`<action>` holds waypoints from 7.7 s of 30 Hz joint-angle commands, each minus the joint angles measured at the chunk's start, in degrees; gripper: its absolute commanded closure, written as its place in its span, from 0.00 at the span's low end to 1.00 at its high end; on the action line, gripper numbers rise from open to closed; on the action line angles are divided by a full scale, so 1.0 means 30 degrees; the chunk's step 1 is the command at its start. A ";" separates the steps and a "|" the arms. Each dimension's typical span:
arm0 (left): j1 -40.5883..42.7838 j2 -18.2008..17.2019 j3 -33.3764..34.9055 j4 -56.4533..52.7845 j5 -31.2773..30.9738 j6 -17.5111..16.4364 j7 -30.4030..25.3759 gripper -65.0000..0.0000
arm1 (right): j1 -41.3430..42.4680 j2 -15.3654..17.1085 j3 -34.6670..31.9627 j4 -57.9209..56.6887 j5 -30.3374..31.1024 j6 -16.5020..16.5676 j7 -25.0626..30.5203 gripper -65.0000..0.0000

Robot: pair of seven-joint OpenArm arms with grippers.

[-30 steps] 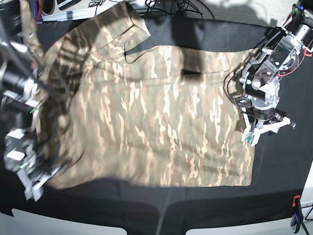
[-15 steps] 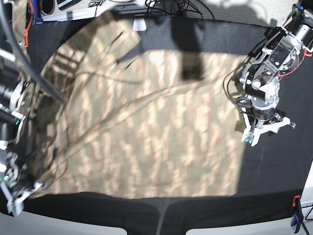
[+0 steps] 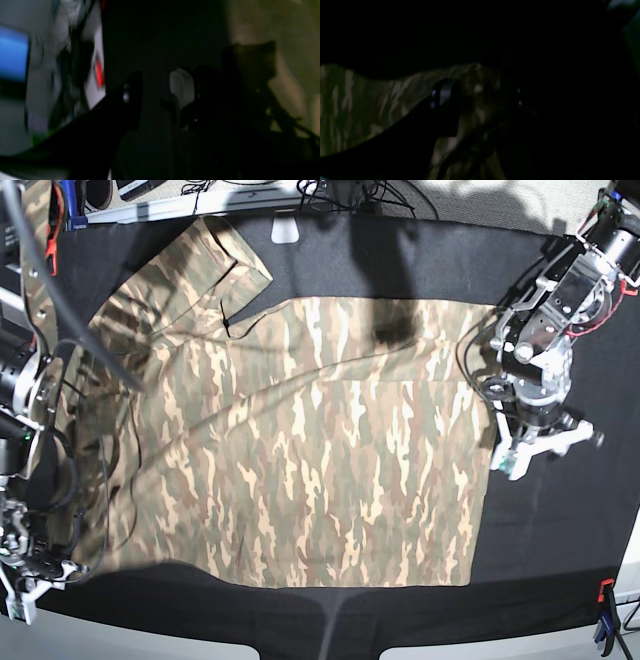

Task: Layout the t-shirt on the table in an organized manner, then fold the t-shirt properly
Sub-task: 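Pull the held edge outward with the right gripper and release it, then raise both grippers and move them to the shirt's collar edge, then grasp the shirt's collar-side corner with the left gripper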

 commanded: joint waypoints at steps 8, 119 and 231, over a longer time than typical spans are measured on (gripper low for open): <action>0.0809 -0.0495 -0.0153 0.1100 0.4095 -0.1195 -0.1341 0.69 | 0.0328 0.2310 0.0007 0.2390 0.4058 0.6550 -0.2739 0.58; 0.7293 -0.4510 0.3162 0.3279 0.5588 -0.4473 -0.5530 1.00 | -3.5080 -0.1282 -0.4575 3.6079 -0.2958 0.4932 -0.8684 0.58; 0.5617 -0.6987 0.4532 0.3322 0.7970 -0.6302 -0.5457 1.00 | -3.6035 0.1443 -0.5785 3.6071 -0.4306 0.1042 -0.8065 0.58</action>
